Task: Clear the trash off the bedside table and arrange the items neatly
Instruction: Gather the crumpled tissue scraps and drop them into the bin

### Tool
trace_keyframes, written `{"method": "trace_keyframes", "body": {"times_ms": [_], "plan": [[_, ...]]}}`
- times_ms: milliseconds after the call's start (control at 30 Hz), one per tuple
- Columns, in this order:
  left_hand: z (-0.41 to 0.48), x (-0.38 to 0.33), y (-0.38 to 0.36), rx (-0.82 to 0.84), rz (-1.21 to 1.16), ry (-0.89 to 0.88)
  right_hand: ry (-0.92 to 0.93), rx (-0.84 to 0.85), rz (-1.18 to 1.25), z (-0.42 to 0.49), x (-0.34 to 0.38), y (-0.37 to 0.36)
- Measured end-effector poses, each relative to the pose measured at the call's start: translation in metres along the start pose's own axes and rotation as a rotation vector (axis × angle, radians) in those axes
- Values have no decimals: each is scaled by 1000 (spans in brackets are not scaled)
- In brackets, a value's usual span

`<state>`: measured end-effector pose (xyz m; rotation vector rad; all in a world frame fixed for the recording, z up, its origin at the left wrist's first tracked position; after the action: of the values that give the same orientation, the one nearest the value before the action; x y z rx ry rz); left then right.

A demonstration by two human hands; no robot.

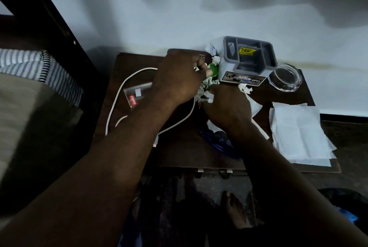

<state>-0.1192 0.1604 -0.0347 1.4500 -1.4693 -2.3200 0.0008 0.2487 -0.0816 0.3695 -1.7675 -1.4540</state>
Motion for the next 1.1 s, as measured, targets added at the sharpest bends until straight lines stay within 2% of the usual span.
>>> {"method": "trace_keyframes", "body": {"times_ms": [267, 433, 600, 733, 933, 1100], "plan": [[-2, 4, -4, 36, 171, 31, 96, -142, 100, 0, 2, 16], [-6, -4, -16, 87, 274, -30, -26, -341, 318, 7, -18, 57], [-11, -14, -42, 207, 362, -79, -157, -285, 545, 2, -47, 71], [-12, -20, -56, 297, 437, -105, -177, -329, 632, -3, -59, 83], [-13, -20, -74, 373, 474, -118, -149, -365, 632, -7, -65, 89], [-17, -19, -82, 333, 551, -151, -157, -360, 668, -4, -70, 91]]}}
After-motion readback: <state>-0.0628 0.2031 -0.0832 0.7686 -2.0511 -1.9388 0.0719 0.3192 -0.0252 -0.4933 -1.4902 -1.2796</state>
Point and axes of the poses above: each hand's wrist, its own z-axis towards the middle knuckle, its own y-axis out of the back of the hand, x = y × z, the point moved 4 cm from there along z, towards the middle knuckle, and after that the axes turned 4 degrees about z, right-handed, at the moved point
